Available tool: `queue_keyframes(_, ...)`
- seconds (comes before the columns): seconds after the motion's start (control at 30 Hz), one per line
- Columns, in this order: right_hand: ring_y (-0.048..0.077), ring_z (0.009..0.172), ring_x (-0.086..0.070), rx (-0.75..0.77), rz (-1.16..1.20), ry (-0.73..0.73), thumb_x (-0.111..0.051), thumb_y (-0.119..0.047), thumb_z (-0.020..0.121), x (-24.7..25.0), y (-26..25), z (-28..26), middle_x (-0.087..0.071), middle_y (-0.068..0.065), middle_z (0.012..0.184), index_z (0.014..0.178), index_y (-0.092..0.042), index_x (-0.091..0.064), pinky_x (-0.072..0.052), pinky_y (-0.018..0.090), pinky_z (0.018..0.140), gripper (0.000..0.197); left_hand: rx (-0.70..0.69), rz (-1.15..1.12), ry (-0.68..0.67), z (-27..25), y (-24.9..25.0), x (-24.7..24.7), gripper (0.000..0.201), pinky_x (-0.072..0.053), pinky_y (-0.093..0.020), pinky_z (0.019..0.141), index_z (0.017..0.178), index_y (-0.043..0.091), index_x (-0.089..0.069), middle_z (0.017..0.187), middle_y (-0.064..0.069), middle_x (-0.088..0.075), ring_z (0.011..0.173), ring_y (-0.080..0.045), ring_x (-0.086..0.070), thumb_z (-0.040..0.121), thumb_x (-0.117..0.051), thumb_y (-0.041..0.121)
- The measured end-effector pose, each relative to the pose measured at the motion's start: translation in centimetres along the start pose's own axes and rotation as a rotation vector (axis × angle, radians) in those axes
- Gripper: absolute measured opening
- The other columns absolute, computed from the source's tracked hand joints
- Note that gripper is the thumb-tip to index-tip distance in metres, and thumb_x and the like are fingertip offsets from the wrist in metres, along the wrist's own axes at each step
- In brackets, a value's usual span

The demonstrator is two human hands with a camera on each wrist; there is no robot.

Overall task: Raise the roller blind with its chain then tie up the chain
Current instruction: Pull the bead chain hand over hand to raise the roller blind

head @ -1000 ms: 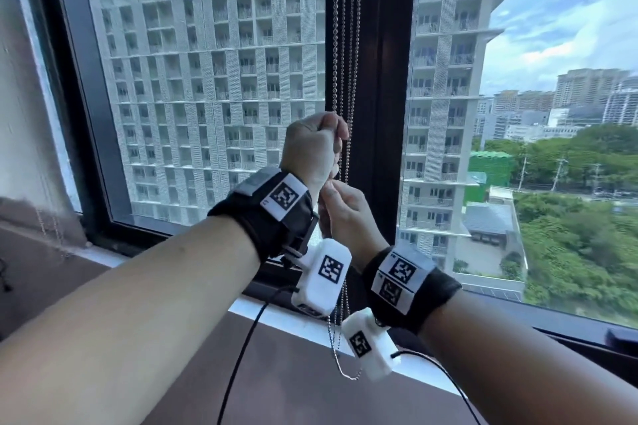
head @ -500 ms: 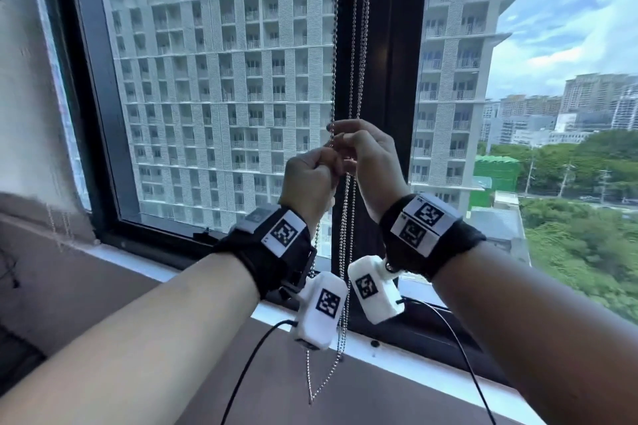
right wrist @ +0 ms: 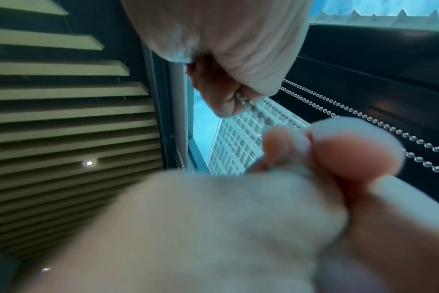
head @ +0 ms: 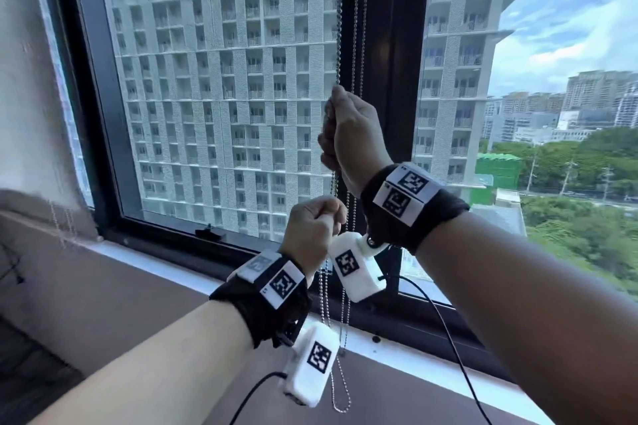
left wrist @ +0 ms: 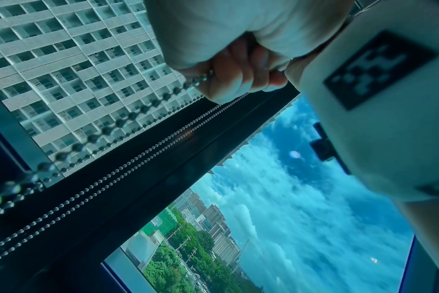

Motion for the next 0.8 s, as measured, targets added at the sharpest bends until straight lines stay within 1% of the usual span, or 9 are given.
queue_keyframes(0.1,0.013,0.043,-0.023,0.03,0.017,0.028,-0.037,-0.026,0.105,0.0,0.0,-0.2,-0.026,0.003,0.057,0.067,-0.019,-0.035,-0.018,0.016,0.035,0.038,-0.003,-0.016,-0.018,0.0,-0.1,0.2,0.049,-0.031,-0.025,0.053,0.051,0.023,-0.056,0.065,-0.013,-0.048,0.051,-0.011,-0.036,0.091,-0.041,-0.003)
queue_keyframes(0.23,0.013,0.046,-0.022,0.09,0.026,0.036,-0.036,-0.023,0.105,-0.1,-0.2,-0.5,-0.026,0.003,0.058,0.07,-0.017,-0.035,-0.019,0.016,0.035,0.035,0.016,-0.037,-0.034,0.0,0.0,0.7,0.05,-0.03,-0.025,0.052,0.053,0.024,-0.061,0.05,0.005,-0.047,0.049,-0.01,-0.036,0.093,-0.043,0.0)
queue_keyframes(0.3,0.012,0.047,-0.021,0.093,0.033,0.038,-0.035,-0.021,0.105,-0.2,-0.1,-0.5,-0.025,0.002,0.058,0.071,-0.016,-0.035,-0.019,0.015,0.034,0.034,0.046,-0.058,-0.054,-0.1,0.0,0.8,0.05,-0.031,-0.026,0.054,0.055,0.024,-0.064,0.049,0.005,-0.046,0.05,-0.011,-0.037,0.095,-0.043,0.004)
queue_keyframes(0.4,0.011,0.045,-0.021,0.088,0.029,0.044,-0.035,-0.02,0.105,0.0,0.6,-0.5,-0.025,0.002,0.058,0.071,-0.017,-0.035,-0.02,0.015,0.034,0.034,0.099,-0.117,-0.053,-0.3,0.0,0.8,0.045,-0.039,-0.029,0.058,0.062,0.019,-0.07,0.055,0.0,-0.056,0.053,-0.014,-0.047,0.097,-0.044,0.008)
queue_keyframes(0.53,0.013,0.045,-0.022,0.087,-0.026,0.067,-0.036,-0.021,0.103,0.7,2.1,-0.9,-0.024,0.004,0.059,0.075,-0.009,-0.041,-0.02,0.015,0.036,0.031,0.185,-0.183,-0.049,-0.6,-0.5,0.9,0.032,-0.047,-0.035,0.064,0.077,0.01,-0.065,0.057,-0.001,-0.064,0.051,-0.014,-0.059,0.099,-0.042,0.011)
queue_keyframes(0.63,0.012,0.042,-0.024,0.087,-0.068,0.081,-0.037,-0.022,0.103,1.2,3.1,-1.2,-0.025,0.003,0.055,0.069,-0.012,-0.038,-0.021,0.017,0.037,0.036,0.188,-0.182,-0.044,-0.3,-0.8,1.0,0.028,-0.049,-0.035,0.07,0.087,0.009,-0.063,0.059,0.002,-0.068,0.057,-0.013,-0.064,0.1,-0.04,0.017)
queue_keyframes(0.73,0.01,0.039,-0.027,0.098,-0.138,0.098,-0.038,-0.025,0.103,2.0,4.4,-1.5,-0.03,-0.004,0.05,0.063,-0.017,-0.036,-0.024,0.02,0.038,0.041,0.148,-0.179,-0.01,0.5,-0.2,1.4,0.028,-0.05,-0.036,0.078,0.087,0.009,-0.061,0.064,0.005,-0.069,0.064,-0.009,-0.065,0.1,-0.04,0.023)
queue_keyframes(0.77,0.009,0.038,-0.027,0.098,-0.149,0.103,-0.038,-0.025,0.103,2.3,5.0,-1.7,-0.031,-0.005,0.049,0.063,-0.017,-0.036,-0.025,0.02,0.038,0.041,0.128,-0.165,-0.01,0.8,0.3,1.4,0.03,-0.05,-0.037,0.08,0.087,0.009,-0.062,0.069,0.004,-0.069,0.068,-0.009,-0.065,0.1,-0.039,0.025)
queue_keyframes(0.8,0.008,0.038,-0.029,0.093,-0.149,0.104,-0.038,-0.025,0.103,2.5,5.5,-1.8,-0.032,-0.006,0.049,0.062,-0.016,-0.037,-0.026,0.02,0.039,0.042,0.111,-0.161,-0.01,1.3,0.8,1.3,0.033,-0.051,-0.038,0.083,0.091,0.008,-0.063,0.077,-0.002,-0.07,0.074,-0.012,-0.065,0.1,-0.038,0.026)
Point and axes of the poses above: each hand's wrist, its own z-axis towards the middle knuckle, its own x-axis out of the back of the hand, y = z × x, the point moved 5 cm from there along z, towards the middle knuckle
